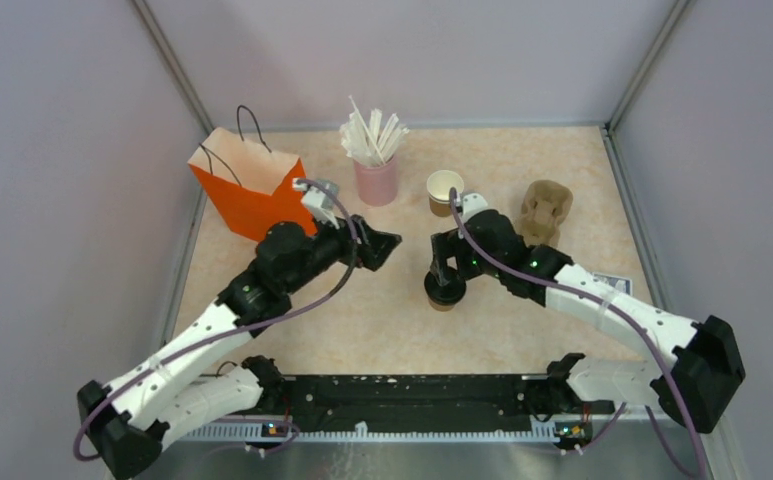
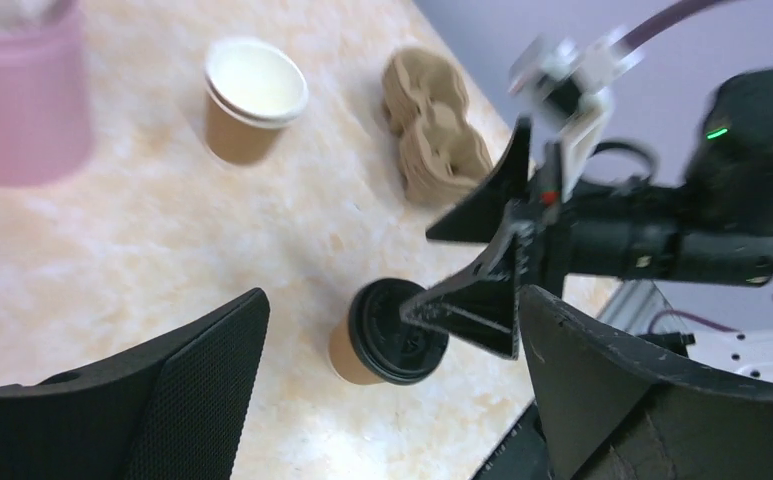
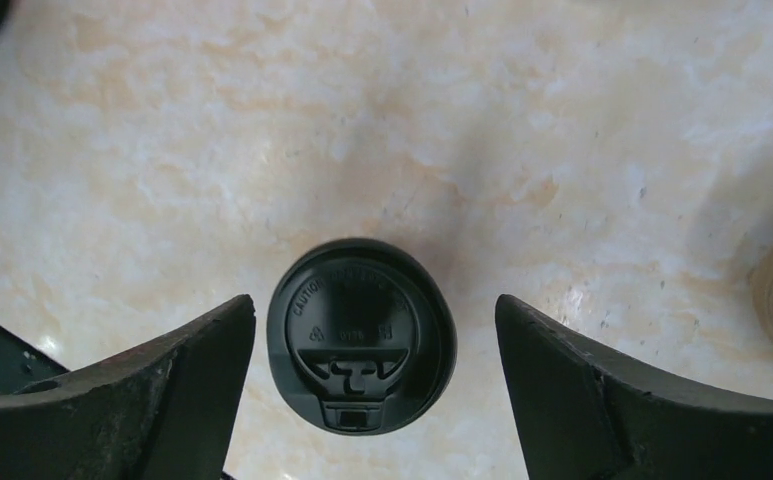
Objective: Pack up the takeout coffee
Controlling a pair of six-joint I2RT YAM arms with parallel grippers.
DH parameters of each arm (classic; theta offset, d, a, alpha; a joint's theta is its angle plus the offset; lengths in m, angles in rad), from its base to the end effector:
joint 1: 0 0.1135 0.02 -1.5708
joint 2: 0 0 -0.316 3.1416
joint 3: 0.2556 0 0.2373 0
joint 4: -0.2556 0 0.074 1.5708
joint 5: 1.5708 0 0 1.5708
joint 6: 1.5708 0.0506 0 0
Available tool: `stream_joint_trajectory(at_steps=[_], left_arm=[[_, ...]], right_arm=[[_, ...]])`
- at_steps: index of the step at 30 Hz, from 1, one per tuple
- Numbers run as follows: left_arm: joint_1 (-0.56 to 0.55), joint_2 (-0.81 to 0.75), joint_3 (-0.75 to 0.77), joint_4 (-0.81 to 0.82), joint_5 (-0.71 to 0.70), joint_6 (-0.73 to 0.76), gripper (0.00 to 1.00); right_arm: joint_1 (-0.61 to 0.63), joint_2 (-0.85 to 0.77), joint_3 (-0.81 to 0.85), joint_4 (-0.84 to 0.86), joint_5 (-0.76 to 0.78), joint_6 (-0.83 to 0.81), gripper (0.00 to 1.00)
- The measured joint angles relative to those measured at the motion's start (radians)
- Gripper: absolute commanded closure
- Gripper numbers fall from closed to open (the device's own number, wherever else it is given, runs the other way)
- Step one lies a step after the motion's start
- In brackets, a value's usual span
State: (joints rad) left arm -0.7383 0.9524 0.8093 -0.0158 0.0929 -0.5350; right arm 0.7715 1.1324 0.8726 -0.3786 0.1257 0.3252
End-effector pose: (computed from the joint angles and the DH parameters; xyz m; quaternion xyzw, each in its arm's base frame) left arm 0.1414 -0.1350 0.3779 0.1071 0.7532 -0.4137 0.5001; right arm 0.1642 0.1509 0.3246 -0.1698 0.8757 0.1860 0.4121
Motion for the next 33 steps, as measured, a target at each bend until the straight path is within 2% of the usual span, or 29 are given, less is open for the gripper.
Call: stream_joint_trajectory(at_steps=[4, 8, 11, 14, 20, 26, 33], left_arm=[[0.001, -0.182, -0.037, -0.040, -0.103, 0.067, 0.01], [0.003, -0.188, -0.039, -0.044, -0.103, 0.093, 0.01], [0.004, -0.067, -0.039, -0.029, -0.027, 0.104, 0.02], [0.004, 0.110, -0.039, 0.010, 0.082, 0.124, 0.10], [0.004, 0.386, -0.039, 0.087, 0.277, 0.137, 0.21], [0.004, 0.532, -0.029, 0.166, 0.375, 0.136, 0.24], [0.004, 0.595, -0.021, 0.236, 0.412, 0.126, 0.30]], right_arm=[[0.029, 0.038, -0.004, -0.058, 0.000, 0.008, 0.21], [0.030, 0.026, -0.011, -0.088, 0.014, 0.050, 0.24], [-0.004, -0.019, -0.043, -0.085, -0.005, 0.085, 0.28], [-0.092, -0.114, -0.117, -0.071, -0.071, 0.117, 0.33], [-0.278, -0.263, -0.332, 0.016, -0.277, 0.194, 0.45], [-0.356, -0.327, -0.469, 0.108, -0.424, 0.272, 0.52], [-0.402, -0.339, -0.488, 0.188, -0.492, 0.309, 0.55]])
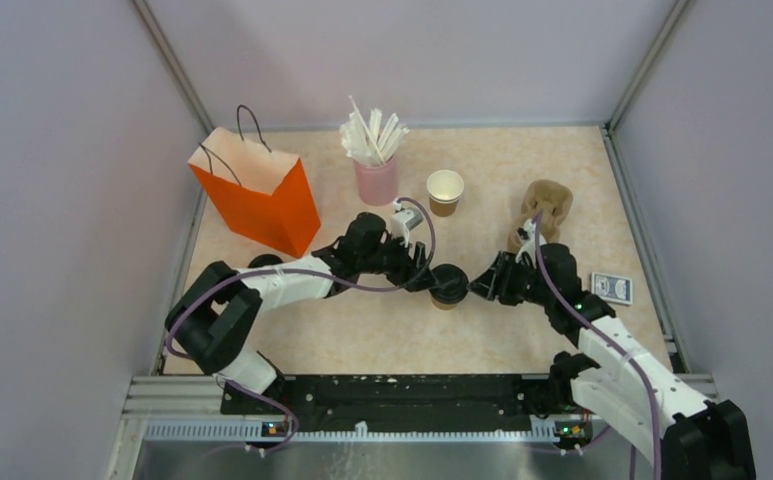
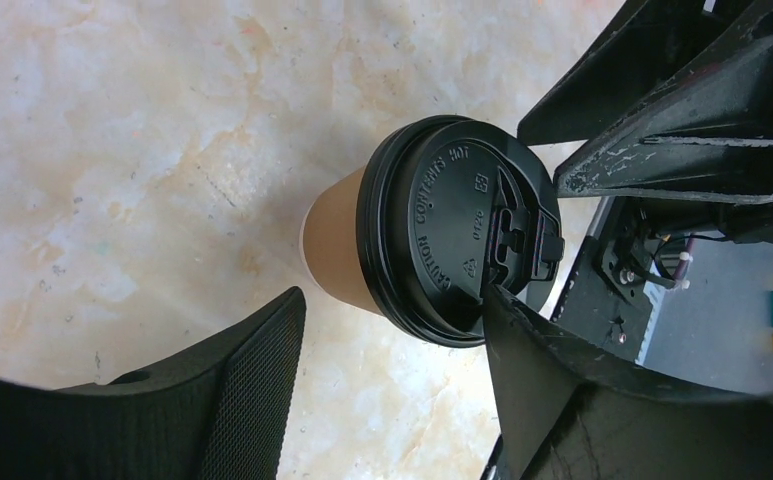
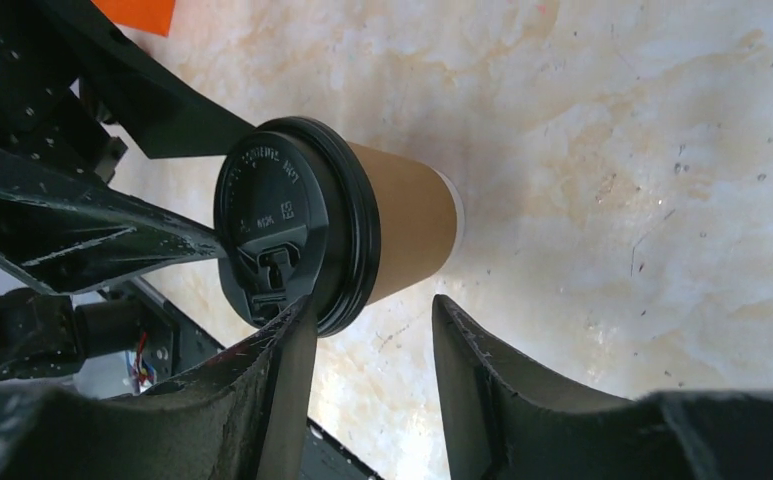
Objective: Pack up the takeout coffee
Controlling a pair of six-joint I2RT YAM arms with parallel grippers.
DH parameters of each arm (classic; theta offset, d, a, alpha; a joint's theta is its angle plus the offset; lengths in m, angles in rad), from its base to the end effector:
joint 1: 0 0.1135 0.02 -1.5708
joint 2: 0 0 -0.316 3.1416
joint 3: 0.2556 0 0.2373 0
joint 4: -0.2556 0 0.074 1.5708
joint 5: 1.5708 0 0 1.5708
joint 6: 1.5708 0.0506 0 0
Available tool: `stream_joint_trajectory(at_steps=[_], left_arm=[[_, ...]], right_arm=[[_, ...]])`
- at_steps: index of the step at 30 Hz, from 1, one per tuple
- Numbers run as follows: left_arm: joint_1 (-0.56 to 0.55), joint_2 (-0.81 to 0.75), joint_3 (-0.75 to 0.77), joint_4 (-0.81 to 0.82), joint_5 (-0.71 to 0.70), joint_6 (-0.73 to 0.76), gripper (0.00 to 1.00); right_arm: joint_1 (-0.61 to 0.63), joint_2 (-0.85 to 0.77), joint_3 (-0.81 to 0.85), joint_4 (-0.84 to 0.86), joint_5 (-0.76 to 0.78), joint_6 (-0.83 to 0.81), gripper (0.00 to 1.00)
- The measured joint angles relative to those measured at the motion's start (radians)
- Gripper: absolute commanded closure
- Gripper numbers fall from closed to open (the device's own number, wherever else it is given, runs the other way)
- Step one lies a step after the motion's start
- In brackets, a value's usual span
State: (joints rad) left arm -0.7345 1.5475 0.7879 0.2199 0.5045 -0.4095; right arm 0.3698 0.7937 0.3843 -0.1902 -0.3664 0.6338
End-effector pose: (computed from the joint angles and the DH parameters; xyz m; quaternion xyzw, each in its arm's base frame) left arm 0.2225 -0.2339 0.2540 0.2577 0.8115 -0.4410 0.2839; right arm 0.1175 0.0650 0.2340 0.0302 0.8732 0.3620 0.3249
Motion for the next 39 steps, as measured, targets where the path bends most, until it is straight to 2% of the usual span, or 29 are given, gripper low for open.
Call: stream_joint_trajectory(at_steps=[17, 29, 39], left_arm=[[0.000, 0.042, 0.013, 0.058, 0.005, -0.023, 0.38], [0.000, 0.050, 0.018, 0.066, 0.005, -0.034, 0.40], [0.000, 0.063, 0.029, 0.071, 0.008, -0.037, 0.42]], right_arm=[[-0.046, 0.034, -0.044, 0.161, -0.046, 0.024, 0.65], [-0.066, -0.030, -0.065, 0.106, -0.020, 0.024, 0.67], [-0.066, 0.002, -0.071, 0.146, -0.039, 0.037, 0.68]])
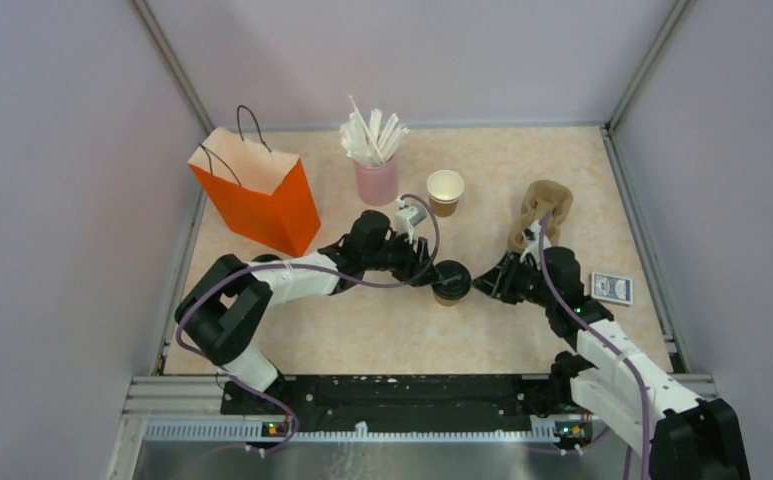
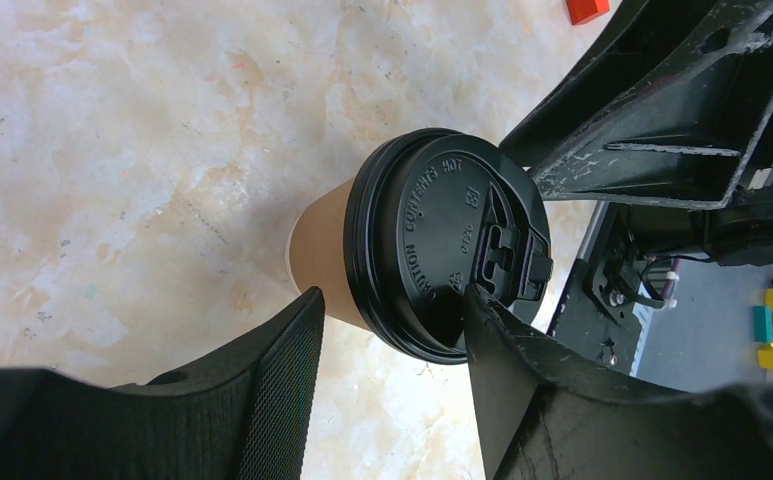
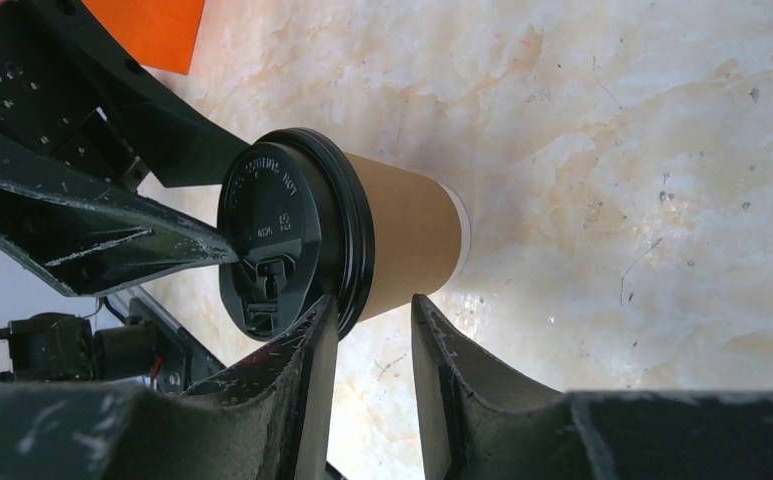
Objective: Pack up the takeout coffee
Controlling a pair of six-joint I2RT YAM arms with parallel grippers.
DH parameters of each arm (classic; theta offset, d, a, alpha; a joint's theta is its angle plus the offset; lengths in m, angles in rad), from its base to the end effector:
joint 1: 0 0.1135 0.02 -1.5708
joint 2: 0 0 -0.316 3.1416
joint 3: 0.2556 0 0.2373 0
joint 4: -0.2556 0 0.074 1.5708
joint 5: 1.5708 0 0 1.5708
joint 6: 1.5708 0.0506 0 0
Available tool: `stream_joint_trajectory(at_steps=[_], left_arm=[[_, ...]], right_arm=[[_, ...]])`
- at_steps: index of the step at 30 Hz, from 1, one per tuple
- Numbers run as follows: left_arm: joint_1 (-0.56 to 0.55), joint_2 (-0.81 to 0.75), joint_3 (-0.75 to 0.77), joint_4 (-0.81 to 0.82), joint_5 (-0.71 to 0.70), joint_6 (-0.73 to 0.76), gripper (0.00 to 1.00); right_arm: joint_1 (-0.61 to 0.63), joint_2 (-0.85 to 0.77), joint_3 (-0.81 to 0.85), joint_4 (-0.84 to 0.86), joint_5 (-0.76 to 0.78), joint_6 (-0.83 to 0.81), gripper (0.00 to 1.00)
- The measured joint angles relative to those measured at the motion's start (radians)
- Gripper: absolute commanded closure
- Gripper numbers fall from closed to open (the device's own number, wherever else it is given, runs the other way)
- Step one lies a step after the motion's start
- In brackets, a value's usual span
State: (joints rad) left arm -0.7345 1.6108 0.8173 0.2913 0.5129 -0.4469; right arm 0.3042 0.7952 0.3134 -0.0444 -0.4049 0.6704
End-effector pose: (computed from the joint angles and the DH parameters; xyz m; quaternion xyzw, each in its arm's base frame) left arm 0.2356 -0.2463 0.2508 0.2471 0.8054 -0.4557 0.2875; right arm 0.1221 0.0592 0.2254 0.0560 0.8530 0.3828 0.3502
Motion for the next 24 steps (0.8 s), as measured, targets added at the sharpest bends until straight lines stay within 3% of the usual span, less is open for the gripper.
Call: stream_joint_trajectory(at_steps=[9, 17, 24], left_arm=[[0.000, 0.005, 0.000, 0.008, 0.008, -0.004, 0.45], [0.000, 0.027, -0.003, 0.051, 0.023, -0.025, 0.47], [0.010, 0.051, -0.013, 0.113, 0.037, -0.049, 0.49]], right_arm=[[-0.004, 0.054, -0.038, 0.123, -0.014, 0.037, 0.72], [-0.013, 0.005, -0.185, 0.333, 0.000, 0.134, 0.76], [-0.013, 0.017, -0.196, 0.376, 0.011, 0.154, 0.81]])
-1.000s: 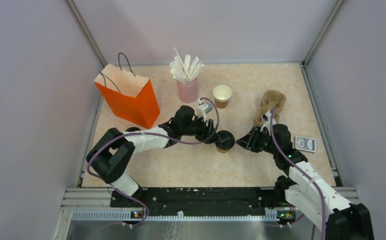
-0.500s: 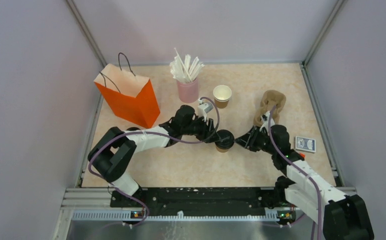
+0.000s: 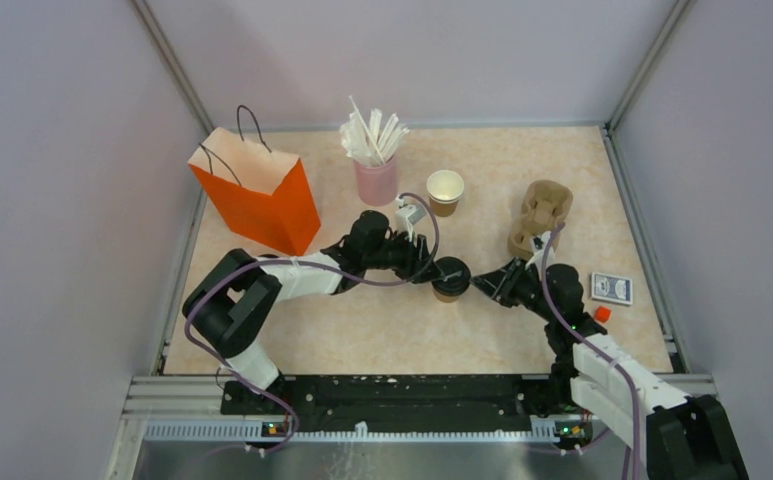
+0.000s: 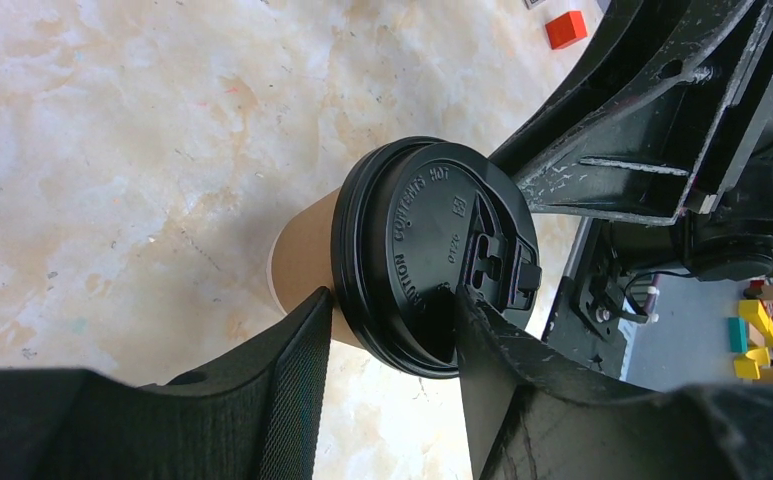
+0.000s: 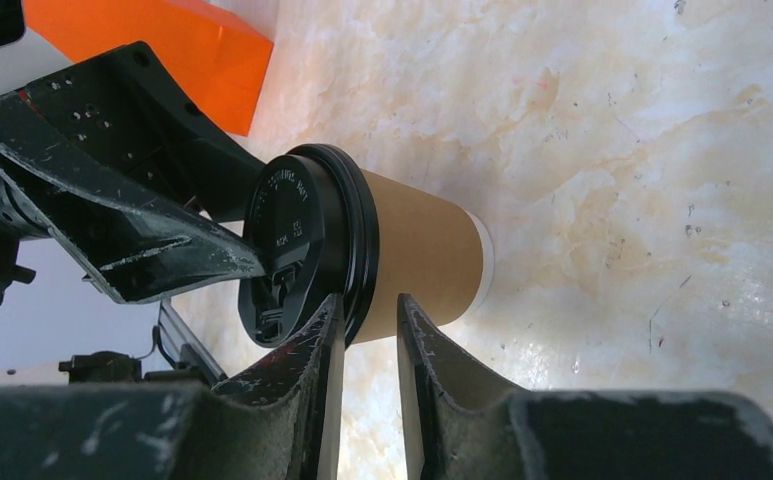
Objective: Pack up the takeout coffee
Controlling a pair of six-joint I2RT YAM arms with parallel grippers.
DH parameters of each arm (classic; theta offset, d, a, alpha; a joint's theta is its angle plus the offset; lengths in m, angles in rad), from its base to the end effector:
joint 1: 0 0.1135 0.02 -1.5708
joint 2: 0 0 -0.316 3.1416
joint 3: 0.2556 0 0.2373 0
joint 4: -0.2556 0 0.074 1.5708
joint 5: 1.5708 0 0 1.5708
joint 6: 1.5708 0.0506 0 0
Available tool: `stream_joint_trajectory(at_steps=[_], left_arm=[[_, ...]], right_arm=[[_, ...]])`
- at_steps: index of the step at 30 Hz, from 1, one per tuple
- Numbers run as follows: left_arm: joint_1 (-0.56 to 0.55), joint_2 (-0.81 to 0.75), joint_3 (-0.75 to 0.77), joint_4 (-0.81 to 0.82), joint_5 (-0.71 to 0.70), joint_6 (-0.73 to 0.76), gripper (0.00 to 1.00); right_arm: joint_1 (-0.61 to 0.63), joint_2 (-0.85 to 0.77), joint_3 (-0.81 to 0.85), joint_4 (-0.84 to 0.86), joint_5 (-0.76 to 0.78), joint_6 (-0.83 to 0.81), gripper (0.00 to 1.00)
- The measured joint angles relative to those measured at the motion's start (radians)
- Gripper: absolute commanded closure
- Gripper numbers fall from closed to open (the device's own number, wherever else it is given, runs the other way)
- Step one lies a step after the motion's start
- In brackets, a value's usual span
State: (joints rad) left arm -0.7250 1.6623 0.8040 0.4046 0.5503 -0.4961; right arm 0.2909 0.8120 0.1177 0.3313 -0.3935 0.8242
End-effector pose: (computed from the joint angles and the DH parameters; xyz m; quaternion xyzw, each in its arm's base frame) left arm 0.2442 -0.2517 0.2423 0.2362 0.7943 -0.4812 0.2858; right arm 0.1192 0.0559 0.1991 0.1056 0.8080 0.4312 0.3874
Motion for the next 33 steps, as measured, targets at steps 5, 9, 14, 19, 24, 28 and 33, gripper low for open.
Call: stream_joint_trajectory(at_steps=[5, 9, 14, 19, 24, 28, 33], left_arm=[[0.001, 0.003, -0.010, 0.025, 0.000, -0.008, 0.50], [0.001, 0.003, -0.013, 0.032, 0.000, -0.010, 0.46], [-0.003, -0.007, 0.011, -0.032, 0.000, -0.004, 0.27], [-0.003, -0.049, 0.135, -0.213, -0.042, 0.017, 0.02], [0.011, -0.207, 0.244, -0.323, -0.151, 0.058, 0.01], [0.016, -0.425, 0.243, -0.402, -0.284, 0.109, 0.01], [0.016, -0.731, 0.156, -0.474, -0.453, 0.180, 0.01]], right_arm=[[0.000, -0.002, 0.000, -0.001, 0.010, 0.008, 0.80], [0.000, -0.007, 0.005, -0.018, 0.016, 0.007, 0.68], [0.000, -0.018, 0.155, -0.290, 0.076, -0.090, 0.40], [0.000, 0.002, 0.450, -0.541, 0.127, -0.246, 0.13], [0.025, 0.066, 0.607, -0.621, 0.145, -0.389, 0.07], [0.186, 0.148, 0.673, -0.741, 0.246, -0.484, 0.07], [0.360, 0.241, 0.736, -0.809, 0.343, -0.542, 0.07]])
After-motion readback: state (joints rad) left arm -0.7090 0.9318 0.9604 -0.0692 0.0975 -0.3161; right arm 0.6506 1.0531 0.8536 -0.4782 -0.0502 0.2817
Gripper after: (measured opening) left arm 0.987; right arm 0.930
